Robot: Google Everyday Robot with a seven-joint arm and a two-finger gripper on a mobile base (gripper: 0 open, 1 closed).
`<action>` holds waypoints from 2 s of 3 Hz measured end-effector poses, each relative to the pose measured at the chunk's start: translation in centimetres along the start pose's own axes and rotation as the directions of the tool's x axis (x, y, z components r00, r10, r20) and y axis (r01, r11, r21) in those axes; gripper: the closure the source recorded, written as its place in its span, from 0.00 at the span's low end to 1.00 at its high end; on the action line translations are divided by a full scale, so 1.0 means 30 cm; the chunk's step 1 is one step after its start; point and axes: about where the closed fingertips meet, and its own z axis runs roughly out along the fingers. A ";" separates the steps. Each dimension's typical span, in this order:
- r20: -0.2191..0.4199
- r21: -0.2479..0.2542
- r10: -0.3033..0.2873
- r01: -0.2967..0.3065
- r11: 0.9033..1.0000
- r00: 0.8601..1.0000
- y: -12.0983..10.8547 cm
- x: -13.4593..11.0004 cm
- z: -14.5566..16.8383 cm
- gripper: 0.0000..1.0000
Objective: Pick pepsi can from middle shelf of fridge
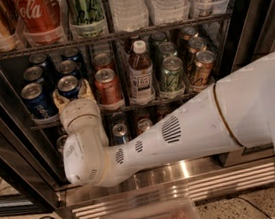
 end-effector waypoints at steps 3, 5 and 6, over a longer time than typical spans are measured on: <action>0.008 0.026 0.000 0.000 1.000 1.000 0.013 0.108 -0.004 1.00; 0.016 0.092 0.068 -0.069 0.993 0.998 0.017 0.184 -0.086 1.00; 0.010 0.172 0.118 -0.118 0.978 0.993 0.004 0.225 -0.139 1.00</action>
Offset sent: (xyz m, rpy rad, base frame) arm 0.0003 0.0013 0.0277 -0.0294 -0.0004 0.0261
